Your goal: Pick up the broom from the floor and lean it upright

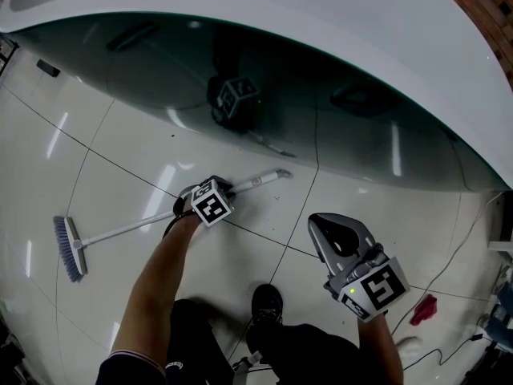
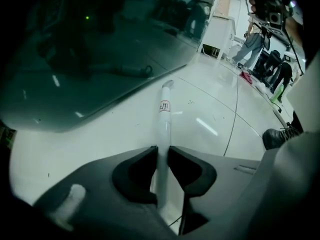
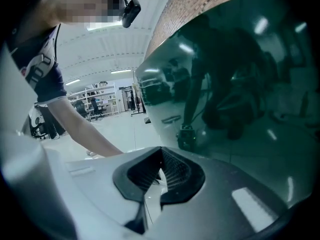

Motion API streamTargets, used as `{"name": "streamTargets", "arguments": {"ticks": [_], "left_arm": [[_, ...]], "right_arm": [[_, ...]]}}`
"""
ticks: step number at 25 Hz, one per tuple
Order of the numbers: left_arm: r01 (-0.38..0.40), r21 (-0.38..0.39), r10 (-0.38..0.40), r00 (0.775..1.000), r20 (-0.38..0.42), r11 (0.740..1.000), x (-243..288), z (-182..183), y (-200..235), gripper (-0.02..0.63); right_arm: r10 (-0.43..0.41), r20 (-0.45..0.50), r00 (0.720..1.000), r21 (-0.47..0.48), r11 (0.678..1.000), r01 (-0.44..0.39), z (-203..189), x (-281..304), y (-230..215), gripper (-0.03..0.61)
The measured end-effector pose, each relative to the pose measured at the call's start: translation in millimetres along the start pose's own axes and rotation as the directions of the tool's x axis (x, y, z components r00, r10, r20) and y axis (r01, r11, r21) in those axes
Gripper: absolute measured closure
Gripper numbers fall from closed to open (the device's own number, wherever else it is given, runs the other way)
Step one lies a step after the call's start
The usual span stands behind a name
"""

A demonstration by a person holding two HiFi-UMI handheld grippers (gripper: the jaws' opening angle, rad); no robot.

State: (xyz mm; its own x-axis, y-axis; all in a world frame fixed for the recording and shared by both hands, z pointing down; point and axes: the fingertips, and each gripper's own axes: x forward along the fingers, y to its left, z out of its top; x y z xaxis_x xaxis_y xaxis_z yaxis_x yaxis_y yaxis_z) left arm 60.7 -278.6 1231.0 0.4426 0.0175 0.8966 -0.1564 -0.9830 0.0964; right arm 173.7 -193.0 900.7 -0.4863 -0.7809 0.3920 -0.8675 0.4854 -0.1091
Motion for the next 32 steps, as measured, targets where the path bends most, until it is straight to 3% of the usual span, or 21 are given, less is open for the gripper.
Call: {"name": "streamTargets", "arguments": {"ticks": [4,10,15,19,25,32], "left_arm": [[0.020,0.013,-0.021,0.999,0.035,1.000,-21,9,-9,0.525],[0.003,0.057,-0.013,0.986,0.168,0.998,-93,41,-31,0.525],[-0.036,0.051,0.019,0.954,0.298,0.998,-186,69,-43,0.525],[-0.048,0.038,0.032,0.933,0.357,0.998,-258,83,-59,0.523],[-0.067,-0.012,0.066,0.909,0.411,0.998,-356,112,-82,0.520],[-0.108,-0.144,0.162,0.877,0.452,0.984,-474,152,-89,0.515]], "right_arm": [[0.004,0.015,1.000,-0.018,1.000,-0.004,15,-2,5,0.575],[0.021,0.072,0.997,-0.061,0.998,-0.017,53,-11,23,0.575],[0.030,0.163,0.986,-0.072,0.997,-0.018,118,-32,46,0.575],[0.037,0.181,0.983,-0.092,0.996,-0.020,173,-49,72,0.575],[0.051,0.196,0.979,-0.091,0.995,-0.034,263,-83,94,0.575],[0.066,0.192,0.979,-0.056,0.997,-0.057,360,-112,104,0.575]]}}
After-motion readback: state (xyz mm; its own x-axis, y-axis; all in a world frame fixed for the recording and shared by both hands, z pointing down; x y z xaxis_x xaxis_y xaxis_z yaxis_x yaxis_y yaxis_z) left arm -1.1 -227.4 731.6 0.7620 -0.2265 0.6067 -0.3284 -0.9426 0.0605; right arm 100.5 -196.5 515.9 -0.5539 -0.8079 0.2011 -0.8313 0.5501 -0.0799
